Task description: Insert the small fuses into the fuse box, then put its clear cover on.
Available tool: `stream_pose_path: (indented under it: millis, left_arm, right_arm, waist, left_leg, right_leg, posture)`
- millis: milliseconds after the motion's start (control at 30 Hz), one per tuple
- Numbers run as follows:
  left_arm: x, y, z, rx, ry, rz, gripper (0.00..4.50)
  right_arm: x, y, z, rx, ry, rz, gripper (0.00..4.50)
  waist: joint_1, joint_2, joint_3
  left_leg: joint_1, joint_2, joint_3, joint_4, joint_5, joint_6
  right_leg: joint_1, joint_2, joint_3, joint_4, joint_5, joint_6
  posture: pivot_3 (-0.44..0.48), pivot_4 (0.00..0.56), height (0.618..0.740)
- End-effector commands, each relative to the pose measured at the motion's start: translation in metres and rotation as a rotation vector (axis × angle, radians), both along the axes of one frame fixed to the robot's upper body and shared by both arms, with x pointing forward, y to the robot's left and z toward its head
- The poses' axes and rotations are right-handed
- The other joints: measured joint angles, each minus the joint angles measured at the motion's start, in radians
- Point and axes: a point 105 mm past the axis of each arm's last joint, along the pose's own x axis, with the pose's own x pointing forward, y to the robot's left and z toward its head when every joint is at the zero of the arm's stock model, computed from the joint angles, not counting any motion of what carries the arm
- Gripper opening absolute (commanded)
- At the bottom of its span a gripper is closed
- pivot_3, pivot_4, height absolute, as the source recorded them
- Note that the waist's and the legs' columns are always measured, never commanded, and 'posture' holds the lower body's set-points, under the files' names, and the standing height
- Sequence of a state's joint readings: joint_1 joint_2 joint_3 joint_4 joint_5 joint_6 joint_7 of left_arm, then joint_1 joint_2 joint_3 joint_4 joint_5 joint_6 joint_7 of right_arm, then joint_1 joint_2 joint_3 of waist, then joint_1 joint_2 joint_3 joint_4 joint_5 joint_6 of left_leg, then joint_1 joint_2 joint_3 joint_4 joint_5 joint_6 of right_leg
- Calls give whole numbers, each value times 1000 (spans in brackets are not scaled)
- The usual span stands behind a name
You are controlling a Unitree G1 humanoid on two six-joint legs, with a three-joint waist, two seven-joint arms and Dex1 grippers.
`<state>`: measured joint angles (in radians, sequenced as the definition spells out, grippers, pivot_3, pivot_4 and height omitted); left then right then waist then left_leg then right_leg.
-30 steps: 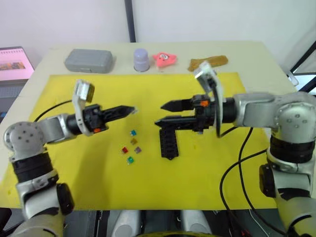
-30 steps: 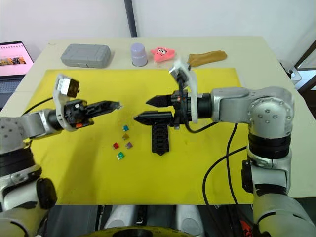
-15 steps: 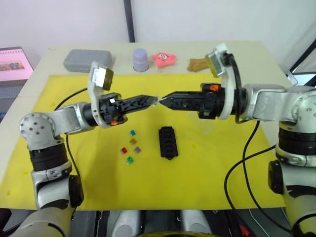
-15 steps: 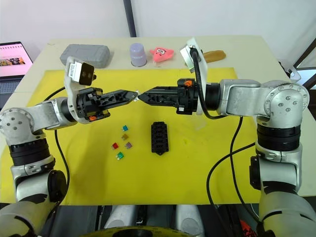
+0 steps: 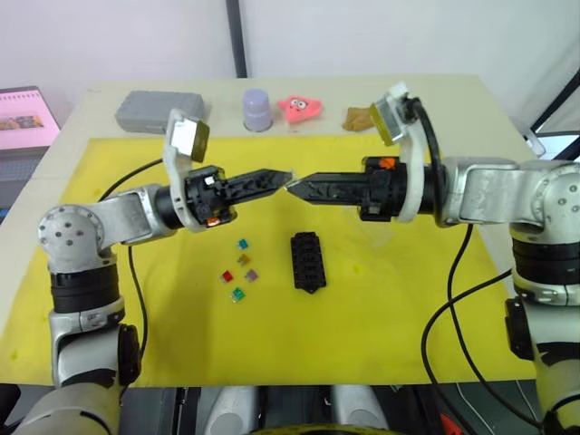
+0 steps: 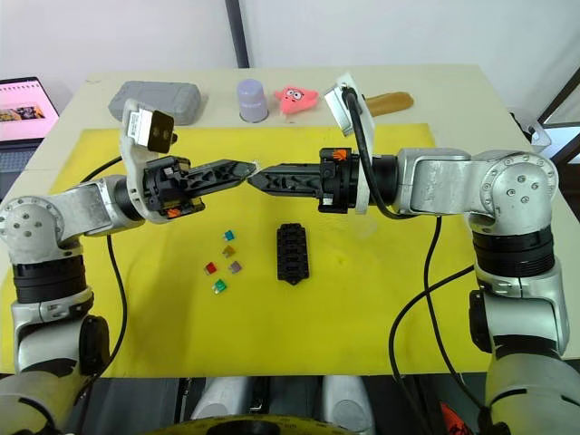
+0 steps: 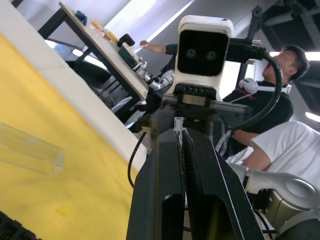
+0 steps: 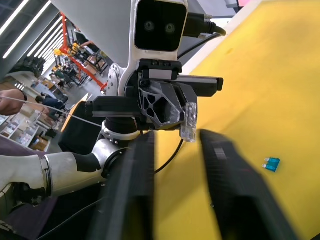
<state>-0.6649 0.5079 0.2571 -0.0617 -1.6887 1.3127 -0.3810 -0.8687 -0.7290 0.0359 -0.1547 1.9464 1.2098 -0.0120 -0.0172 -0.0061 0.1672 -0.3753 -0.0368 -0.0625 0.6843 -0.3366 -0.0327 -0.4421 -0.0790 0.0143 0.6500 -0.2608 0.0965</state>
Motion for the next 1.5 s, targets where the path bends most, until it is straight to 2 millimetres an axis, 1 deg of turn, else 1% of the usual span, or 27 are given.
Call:
stream_pose_path:
  millis: [33,400,667,733,967,1067,1133,1200,1233,1267,1333,1433,1467,1500]
  left_arm:
    - [-4,2,7,-11,-32,3,0]
    - [-4,3,2,5,-19,4,0]
    - [-3,3,2,8,-21,4,0]
    - [-4,2,1,11,-22,2,0]
    - [-6,2,-2,25,-21,2,0]
    - [-7,3,-6,59,-28,2,0]
    - [-8,3,-8,113,-89,28,0]
    - [-7,5,-8,156,-153,56,709]
    - [-9,7,-8,188,-187,52,989]
    - [-11,9,-9,227,-228,52,1571]
    - [-12,13,-15,298,-293,52,2591]
    - [-14,24,-41,524,-448,40,4203]
    - [-15,27,-50,578,-489,19,4461]
    - [-16,28,-58,616,-521,-2,4461]
  right_arm:
    - [-8,2,12,25,-43,29,557]
    - [-8,1,15,37,-52,27,557]
    - [-10,2,12,24,-54,33,557]
    - [-10,2,12,27,-55,32,34]
    - [-10,3,13,35,-57,32,14]
    - [-10,3,12,24,-57,31,14]
    - [-10,2,8,-29,-79,16,14]
    - [-10,0,3,-86,-99,3,0]
    - [-10,-2,-1,-137,-135,-2,0]
    - [-10,-4,-4,-184,-174,-5,0]
    - [-11,-7,-10,-255,-230,-1,0]
    - [-13,-12,-19,-390,-361,33,0]
    - [-14,-13,-23,-423,-386,56,0]
    - [-15,-14,-26,-449,-418,74,0]
  waist:
    - [0,0,0]
    - [0,0,0]
    - [0,0,0]
    - [0,0,0]
    - [0,0,0]
    - [0,0,0]
    - [-1,0,0]
    - [0,0,0]
    - [0,0,0]
    - [0,0,0]
    - [1,0,0]
    - [-1,0,1]
    - [0,0,1]
    - [1,0,1]
  left_leg:
    - [0,0,0,0,0,0]
    - [0,0,0,0,0,0]
    - [0,0,0,0,0,0]
    - [0,0,0,0,0,0]
    - [0,0,0,0,0,0]
    - [0,0,0,0,0,0]
    - [0,0,0,0,0,0]
    - [0,0,0,0,0,0]
    - [0,0,0,0,0,0]
    - [0,0,0,0,0,0]
    - [0,0,1,-1,0,1]
    - [0,0,2,-1,-1,1]
    - [1,0,2,-1,-1,2]
    - [0,-1,2,-1,-1,2]
  right_leg:
    - [0,0,0,0,0,0]
    - [0,1,0,0,0,0]
    - [0,1,0,0,0,0]
    - [0,1,0,0,0,0]
    - [0,1,0,0,0,0]
    - [0,1,0,0,0,0]
    - [0,1,0,0,0,0]
    - [0,1,0,-1,0,0]
    - [0,1,0,-1,0,0]
    - [0,1,0,-1,0,0]
    - [0,2,-1,-1,0,0]
    - [0,3,0,-2,0,0]
    - [0,3,0,-2,0,0]
    - [0,4,0,-2,0,0]
  posture:
    - [0,150,740]
    - [0,150,740]
    - [0,150,740]
    - [0,150,740]
    - [0,150,740]
    - [0,150,740]
    - [0,150,740]
    - [0,150,740]
    - [0,150,740]
    - [0,150,740]
    - [0,150,740]
    - [0,150,740]
    - [0,150,740]
    - [0,150,740]
